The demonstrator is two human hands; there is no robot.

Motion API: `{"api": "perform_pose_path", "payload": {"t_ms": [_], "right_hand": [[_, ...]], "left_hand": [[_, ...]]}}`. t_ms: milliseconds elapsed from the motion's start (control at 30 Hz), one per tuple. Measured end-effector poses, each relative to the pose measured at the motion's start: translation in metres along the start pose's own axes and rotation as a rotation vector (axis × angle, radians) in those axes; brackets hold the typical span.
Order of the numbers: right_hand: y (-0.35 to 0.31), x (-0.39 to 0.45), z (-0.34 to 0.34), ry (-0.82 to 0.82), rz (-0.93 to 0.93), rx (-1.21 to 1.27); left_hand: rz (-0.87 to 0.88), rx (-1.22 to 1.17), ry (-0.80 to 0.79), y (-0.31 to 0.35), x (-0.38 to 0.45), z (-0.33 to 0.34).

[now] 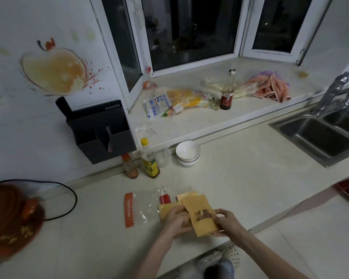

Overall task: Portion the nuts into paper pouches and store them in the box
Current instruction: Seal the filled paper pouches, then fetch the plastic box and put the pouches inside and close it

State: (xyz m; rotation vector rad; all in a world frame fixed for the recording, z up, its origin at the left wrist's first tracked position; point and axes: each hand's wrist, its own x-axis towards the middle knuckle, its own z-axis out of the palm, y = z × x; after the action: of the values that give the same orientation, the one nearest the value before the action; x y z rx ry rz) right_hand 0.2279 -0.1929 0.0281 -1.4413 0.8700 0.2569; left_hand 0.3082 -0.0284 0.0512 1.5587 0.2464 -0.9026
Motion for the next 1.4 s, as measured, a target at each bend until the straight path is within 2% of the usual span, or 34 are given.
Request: {"api": "perform_pose_path", "payload": {"t_ms": [200, 500, 600, 767, 867, 1233, 1400], "right_hand": [[0.028, 0.021, 0.001, 0.157, 0.098, -0.008], [-0.007, 0.047, 0.022, 0.131, 0.039, 0.052], [0.002, 0.049, 0.021, 0.153, 0.074, 0.106], [0.038, 0.031, -0.002, 0.11, 0.18, 0.044], [0.054, 0.014, -0.02, 0.091, 0.221, 0.042], [0.138, -0.055, -0.085, 0.271, 0.347, 0.175], [0.168, -0.076, -0.111, 0.35, 0.386, 0.269]], "left_hand": [[-0.082, -0.062, 0.154, -0.028, -0.005, -0.029], [-0.168, -0.077, 0.22, -0.055, -0.016, -0.059], [-0.161, -0.068, 0.239, -0.058, -0.018, -0.062], [-0.142, -0.003, 0.274, -0.074, -0.019, -0.063], [-0.156, 0.035, 0.24, -0.083, -0.016, -0.061], [-0.239, 0.243, 0.086, -0.106, 0.001, -0.039], [-0.176, 0.385, 0.004, -0.114, 0.001, -0.025]]}}
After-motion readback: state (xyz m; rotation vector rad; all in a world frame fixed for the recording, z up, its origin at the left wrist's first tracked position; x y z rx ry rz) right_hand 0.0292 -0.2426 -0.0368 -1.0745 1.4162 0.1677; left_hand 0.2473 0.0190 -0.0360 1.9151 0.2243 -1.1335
